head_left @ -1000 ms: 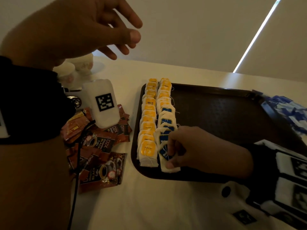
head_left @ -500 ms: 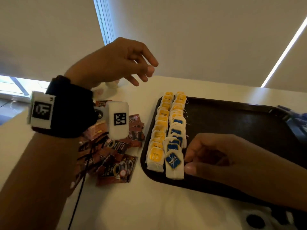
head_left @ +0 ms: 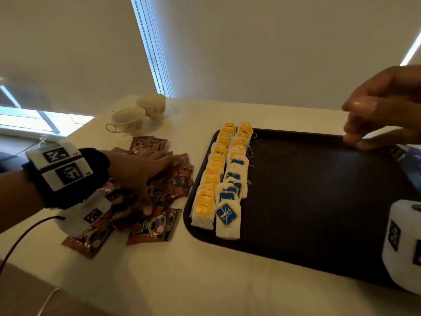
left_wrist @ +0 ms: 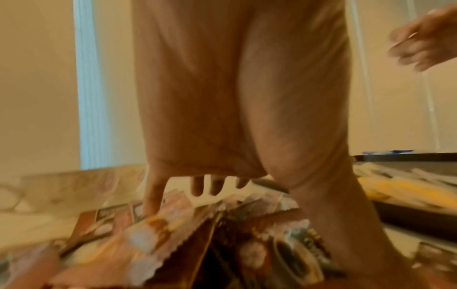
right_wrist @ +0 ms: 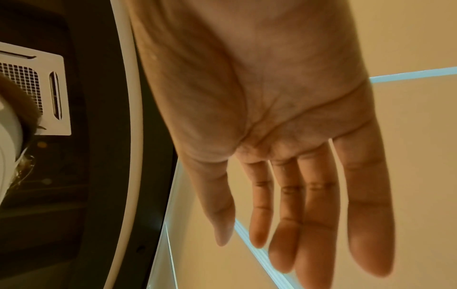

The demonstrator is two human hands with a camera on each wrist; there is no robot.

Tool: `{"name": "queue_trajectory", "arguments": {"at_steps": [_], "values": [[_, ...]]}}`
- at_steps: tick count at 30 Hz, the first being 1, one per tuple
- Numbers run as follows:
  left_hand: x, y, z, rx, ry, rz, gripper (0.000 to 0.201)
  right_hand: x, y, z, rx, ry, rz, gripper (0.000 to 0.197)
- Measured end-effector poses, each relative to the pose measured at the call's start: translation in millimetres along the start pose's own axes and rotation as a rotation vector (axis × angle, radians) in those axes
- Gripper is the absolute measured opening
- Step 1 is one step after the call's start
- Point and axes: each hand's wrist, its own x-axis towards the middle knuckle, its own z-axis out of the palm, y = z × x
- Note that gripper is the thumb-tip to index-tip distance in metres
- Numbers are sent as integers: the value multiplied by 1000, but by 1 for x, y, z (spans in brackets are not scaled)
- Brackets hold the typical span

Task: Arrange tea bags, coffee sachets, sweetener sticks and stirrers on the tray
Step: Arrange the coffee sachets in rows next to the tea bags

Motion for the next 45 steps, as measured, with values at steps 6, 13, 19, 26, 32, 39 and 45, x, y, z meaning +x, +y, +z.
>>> {"name": "queue_trajectory", "arguments": {"at_steps": [6,13,19,26,32,39,45], "values": [[16,6,-9,-252,123,68,129,2,28,-51,-90,137,210,48],[39,5,-19,-203,157,101,150,3,25,-30,11,47,155,57],[51,12,-27,-197,199,49,103,6,23,-12,-16,-48,69,67],[52,6,-35,-378,241,126,52,3,19,-4,-27,-53,39,70],[15,-7,-63,-559,651,194,62,4,16,-2,-39,-40,89,73],[-11,45,-105,-1015,987,448,42,25,1,43,41,19,136,40],[5,101,-108,-1243,1001,599,51,55,-1,74,82,118,164,43]]}}
